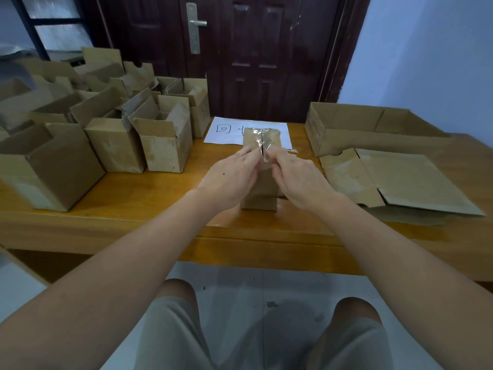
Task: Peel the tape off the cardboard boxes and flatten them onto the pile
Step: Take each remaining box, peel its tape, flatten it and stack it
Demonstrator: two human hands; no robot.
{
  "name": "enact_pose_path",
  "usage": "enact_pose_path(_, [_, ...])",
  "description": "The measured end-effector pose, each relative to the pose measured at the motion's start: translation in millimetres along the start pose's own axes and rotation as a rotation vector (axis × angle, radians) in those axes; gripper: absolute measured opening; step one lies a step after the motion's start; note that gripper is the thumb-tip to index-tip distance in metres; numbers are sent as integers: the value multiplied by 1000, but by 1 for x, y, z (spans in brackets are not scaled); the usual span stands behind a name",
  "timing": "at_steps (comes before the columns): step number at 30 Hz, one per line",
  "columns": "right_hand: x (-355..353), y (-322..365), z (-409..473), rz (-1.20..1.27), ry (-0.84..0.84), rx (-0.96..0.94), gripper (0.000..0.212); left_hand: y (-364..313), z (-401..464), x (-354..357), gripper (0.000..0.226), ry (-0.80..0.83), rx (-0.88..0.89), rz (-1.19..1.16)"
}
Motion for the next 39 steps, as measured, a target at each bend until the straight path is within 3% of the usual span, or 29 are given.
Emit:
enact_pose_path(7, [-3, 7, 1, -91, -10, -117, 20, 1, 3, -9, 9, 2, -61, -46])
enact_pose_path(14, [-8, 0, 7, -61, -36, 10, 23, 7, 7, -8, 25, 37, -135, -73])
enact_pose_path(24, [-11, 6, 4, -46, -124, -96, 21, 3, 7, -8, 9, 24, -57, 9])
enact_pose_path(31, [-3, 0, 3, -59, -98, -87, 28, 3, 5, -13, 13, -9, -126, -120])
enact_pose_path(33, [-2, 3, 6, -85, -116, -64, 27, 2, 2, -8, 29, 3, -145, -143])
enact_pose_path(36, [-5, 16, 8, -148, -143, -33, 23, 8, -4, 2, 76, 70, -189, 60])
enact_pose_path(39, [-19, 23, 10, -184, -194, 50, 28, 13, -12, -3, 86, 22, -246, 181])
Point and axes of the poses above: each hand's wrist, its own z-axis towards the middle knuckle, its own x-axis out of the palm, y = z × x, the point moved 8 cm from there along z, towards the middle knuckle, and after that the axes turned 4 degrees about x, right-handed, at the moved point
